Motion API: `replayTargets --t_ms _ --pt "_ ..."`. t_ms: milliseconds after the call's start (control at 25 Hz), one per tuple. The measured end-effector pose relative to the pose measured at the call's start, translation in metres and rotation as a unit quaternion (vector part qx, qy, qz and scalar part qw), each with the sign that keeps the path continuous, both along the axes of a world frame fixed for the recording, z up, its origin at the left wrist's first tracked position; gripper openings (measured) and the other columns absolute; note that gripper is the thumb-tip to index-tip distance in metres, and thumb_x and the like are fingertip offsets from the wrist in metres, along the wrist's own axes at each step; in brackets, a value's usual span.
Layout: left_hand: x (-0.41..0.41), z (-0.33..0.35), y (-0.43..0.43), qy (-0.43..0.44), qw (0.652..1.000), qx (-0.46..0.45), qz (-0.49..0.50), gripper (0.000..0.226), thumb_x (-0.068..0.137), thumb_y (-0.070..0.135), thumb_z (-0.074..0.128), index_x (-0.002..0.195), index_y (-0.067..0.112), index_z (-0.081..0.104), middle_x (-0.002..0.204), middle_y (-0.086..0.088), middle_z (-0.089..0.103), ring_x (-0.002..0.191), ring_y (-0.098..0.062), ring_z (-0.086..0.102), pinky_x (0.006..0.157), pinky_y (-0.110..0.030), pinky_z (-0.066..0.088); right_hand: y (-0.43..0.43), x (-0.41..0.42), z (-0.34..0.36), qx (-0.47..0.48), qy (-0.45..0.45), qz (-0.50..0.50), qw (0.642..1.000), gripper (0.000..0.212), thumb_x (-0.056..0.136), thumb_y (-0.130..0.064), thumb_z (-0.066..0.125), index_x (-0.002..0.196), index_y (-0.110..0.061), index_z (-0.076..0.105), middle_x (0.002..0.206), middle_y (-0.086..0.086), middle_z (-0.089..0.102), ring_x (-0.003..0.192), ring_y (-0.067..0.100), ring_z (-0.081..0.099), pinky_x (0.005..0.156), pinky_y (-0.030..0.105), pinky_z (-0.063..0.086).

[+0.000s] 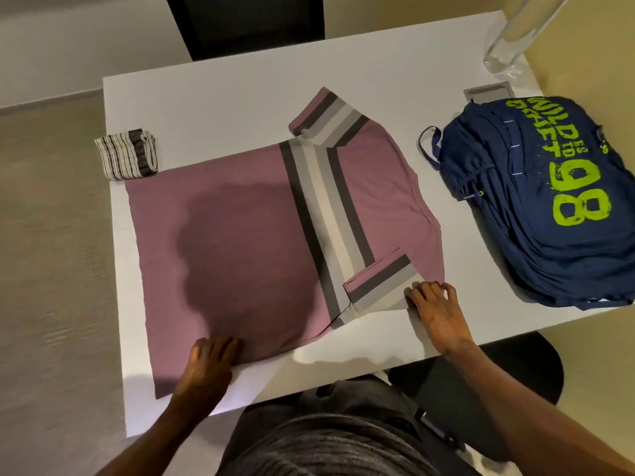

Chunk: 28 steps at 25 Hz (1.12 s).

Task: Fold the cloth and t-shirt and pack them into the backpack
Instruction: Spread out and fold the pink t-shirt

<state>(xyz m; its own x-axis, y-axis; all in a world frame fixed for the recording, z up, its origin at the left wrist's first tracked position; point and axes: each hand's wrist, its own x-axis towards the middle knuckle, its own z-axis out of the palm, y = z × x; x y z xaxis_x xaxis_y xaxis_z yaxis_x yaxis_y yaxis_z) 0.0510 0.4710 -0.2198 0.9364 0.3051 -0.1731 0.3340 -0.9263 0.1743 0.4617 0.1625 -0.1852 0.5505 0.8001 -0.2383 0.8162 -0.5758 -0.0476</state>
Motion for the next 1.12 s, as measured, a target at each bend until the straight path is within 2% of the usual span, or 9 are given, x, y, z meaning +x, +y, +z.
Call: replayTargets --t_ms 120,240,360,440,560,680,840,1000,1120 --pt "-0.031 0.009 0.011 -0.025 0.997 0.009 0.066 0.033 0.089 -0.001 0.054 0.118 0.002 0.070 0.107 -0.016 0.063 0.086 -0.040 0.061 0.083 -0.049 0.048 0.001 0.006 0.006 0.000 0.009 -0.011 1.000 0.063 0.065 -0.020 0.099 0.122 -0.018 0.070 0.124 0.008 0.069 0.111 0.034 0.066 0.108 0.050 0.047" --pt "-0.053 0.012 0.025 -0.014 0.998 0.009 0.055 0.032 0.102 0.018 0.048 0.122 0.002 0.068 0.110 -0.015 0.067 0.093 -0.037 0.063 0.086 -0.047 0.046 -0.001 0.015 0.004 -0.001 0.053 -0.016 0.998 0.047 0.082 -0.014 0.087 0.125 -0.020 0.069 0.131 0.006 0.067 0.121 0.034 0.060 0.115 0.050 0.037" --pt "-0.057 0.020 0.055 0.034 0.993 -0.041 0.106 0.039 0.099 0.035 0.042 0.114 0.014 0.071 0.106 -0.004 0.069 0.093 -0.029 0.065 0.082 -0.041 0.045 -0.004 0.029 0.001 0.016 0.098 -0.045 0.994 0.038 0.087 -0.010 0.082 0.120 -0.025 0.070 0.130 0.003 0.066 0.118 0.034 0.059 0.108 0.049 0.039" --pt "-0.049 0.033 0.073 0.027 0.975 -0.112 0.188 0.034 0.100 0.038 0.043 0.106 0.017 0.070 0.096 0.000 0.070 0.084 -0.026 0.067 0.073 -0.041 0.051 -0.003 0.043 0.003 0.054 0.134 -0.052 0.988 0.030 0.087 -0.010 0.081 0.110 -0.027 0.073 0.118 -0.003 0.066 0.112 0.023 0.059 0.100 0.048 0.039" --pt "-0.035 0.055 0.096 -0.025 0.939 -0.172 0.297 0.020 0.106 0.035 0.052 0.100 0.021 0.066 0.084 0.001 0.069 0.072 -0.023 0.065 0.070 -0.029 0.051 0.012 0.065 0.014 0.150 0.244 -0.086 0.954 0.020 0.090 -0.008 0.073 0.099 -0.026 0.072 0.100 -0.009 0.070 0.091 0.003 0.065 0.086 0.038 0.054" --pt "-0.021 0.064 0.128 -0.036 0.914 -0.179 0.363 0.012 0.101 0.030 0.063 0.091 0.023 0.066 0.069 0.000 0.067 0.063 -0.023 0.063 0.058 -0.009 0.039 0.037 0.093 0.025 0.152 0.334 -0.171 0.914 0.021 0.094 0.003 0.067 0.100 -0.015 0.076 0.093 0.003 0.077 0.085 0.010 0.070 0.081 0.033 0.057" --pt "-0.001 0.063 0.174 -0.016 0.896 -0.189 0.401 0.020 0.100 0.030 0.067 0.082 0.022 0.070 0.053 0.003 0.063 0.056 -0.024 0.064 0.055 -0.019 0.042 0.079 0.127 0.030 0.197 0.336 -0.238 0.890 0.007 0.096 -0.007 0.072 0.101 -0.009 0.077 0.089 0.014 0.075 0.077 0.019 0.068 0.075 0.035 0.061" --pt "0.021 0.056 0.212 -0.021 0.901 -0.195 0.387 0.021 0.102 0.027 0.063 0.083 0.023 0.069 0.053 0.002 0.065 0.056 -0.018 0.063 0.059 -0.019 0.043 0.127 0.152 0.027 0.187 0.283 -0.239 0.910 0.007 0.095 -0.009 0.075 0.093 -0.016 0.075 0.080 0.003 0.072 0.065 0.002 0.061 0.069 0.009 0.048" --pt "0.039 0.052 0.235 -0.014 0.895 -0.203 0.396 0.022 0.103 0.027 0.063 0.083 0.020 0.069 0.056 -0.003 0.067 0.059 -0.027 0.066 0.054 -0.014 0.041 0.156 0.170 0.018 0.159 0.255 -0.236 0.924 0.004 0.095 -0.011 0.074 0.093 -0.014 0.076 0.084 0.005 0.073 0.076 0.021 0.065 0.076 0.021 0.050"
